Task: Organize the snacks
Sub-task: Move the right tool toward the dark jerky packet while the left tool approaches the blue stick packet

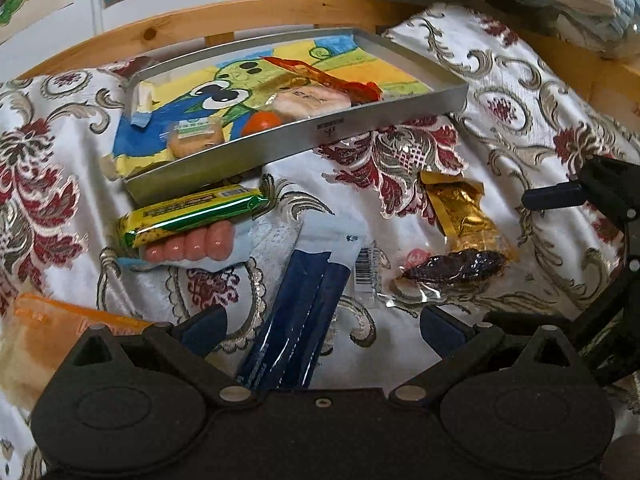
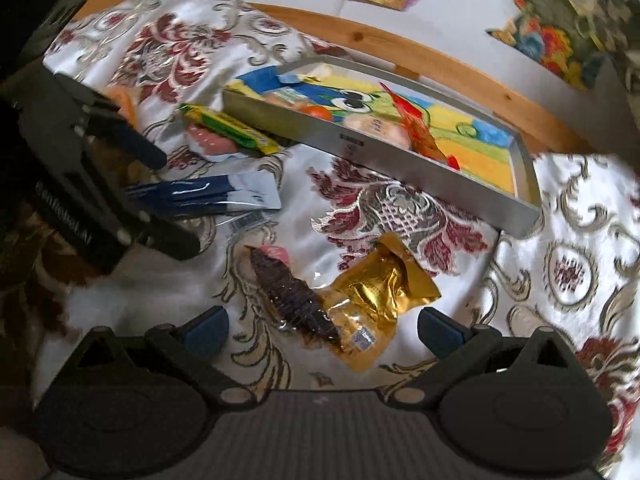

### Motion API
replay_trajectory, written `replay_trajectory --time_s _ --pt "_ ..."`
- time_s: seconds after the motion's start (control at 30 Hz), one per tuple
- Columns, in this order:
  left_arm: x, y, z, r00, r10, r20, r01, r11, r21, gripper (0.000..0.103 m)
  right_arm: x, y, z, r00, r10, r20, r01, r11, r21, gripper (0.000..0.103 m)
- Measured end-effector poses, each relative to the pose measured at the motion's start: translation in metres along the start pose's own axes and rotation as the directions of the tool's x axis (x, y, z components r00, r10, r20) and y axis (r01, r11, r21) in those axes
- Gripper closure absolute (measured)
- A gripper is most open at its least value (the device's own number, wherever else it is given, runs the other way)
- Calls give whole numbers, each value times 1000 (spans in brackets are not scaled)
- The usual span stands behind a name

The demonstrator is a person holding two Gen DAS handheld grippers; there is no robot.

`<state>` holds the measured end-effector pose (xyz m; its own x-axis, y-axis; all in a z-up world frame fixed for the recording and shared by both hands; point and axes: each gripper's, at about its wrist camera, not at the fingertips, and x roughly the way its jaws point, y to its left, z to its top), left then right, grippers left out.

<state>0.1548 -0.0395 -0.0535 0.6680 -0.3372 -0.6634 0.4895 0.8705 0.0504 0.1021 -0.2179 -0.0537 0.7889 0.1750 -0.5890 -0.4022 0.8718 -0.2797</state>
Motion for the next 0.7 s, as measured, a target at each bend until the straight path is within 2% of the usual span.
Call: replay_trajectory --time_s 0.2,0.37,0.5,0.57,0.63,0.7 --pt "6 -1 2 1000 13 -19 -12 999 38 1 10 -1 -2 1000 -10 -4 10 1000 20 6" --pt "6 -1 1 1000 17 -24 -16 999 41 9 12 -2 -3 1000 6 -8 -6 999 46 16" --pt "7 -3 0 999 1 -49 1 999 43 24 12 -2 -3 999 32 -14 -31 997 64 22" --pt "7 -3 0 998 21 -52 -18 999 50 31 11 -3 -2 999 45 -13 -44 996 72 32" --pt "6 -1 1 998 35 -56 -32 999 43 42 10 -3 -1 999 51 -9 -50 996 73 37" --pt "5 3 2 997 41 -58 -40 999 20 49 9 -2 -1 998 59 -7 -59 996 71 42"
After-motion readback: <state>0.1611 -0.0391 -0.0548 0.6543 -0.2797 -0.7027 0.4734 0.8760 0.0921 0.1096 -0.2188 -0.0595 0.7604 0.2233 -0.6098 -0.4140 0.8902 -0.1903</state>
